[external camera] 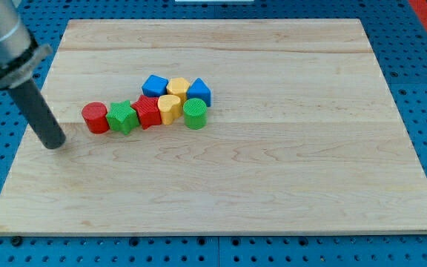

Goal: Push the red circle into top left to green star

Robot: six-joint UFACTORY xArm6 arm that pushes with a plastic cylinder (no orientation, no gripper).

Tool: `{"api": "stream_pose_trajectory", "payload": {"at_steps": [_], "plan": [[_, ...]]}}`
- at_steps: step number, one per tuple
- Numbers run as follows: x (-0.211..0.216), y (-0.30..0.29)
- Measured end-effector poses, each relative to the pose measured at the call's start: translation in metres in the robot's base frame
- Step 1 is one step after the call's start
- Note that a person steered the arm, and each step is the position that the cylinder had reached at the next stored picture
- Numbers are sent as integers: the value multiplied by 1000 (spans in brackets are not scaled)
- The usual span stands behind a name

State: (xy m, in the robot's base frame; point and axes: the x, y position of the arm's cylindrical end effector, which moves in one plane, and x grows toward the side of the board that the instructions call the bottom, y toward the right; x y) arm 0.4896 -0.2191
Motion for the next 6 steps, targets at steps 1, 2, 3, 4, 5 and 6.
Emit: {"api": "stream_pose_trajectory", "payload": {"at_steps": [1,2,3,4,5,6], "plan": [[-19,37],[-45,38],[-60,95],[-43,77],[-37,-17],[-84,-39]]}}
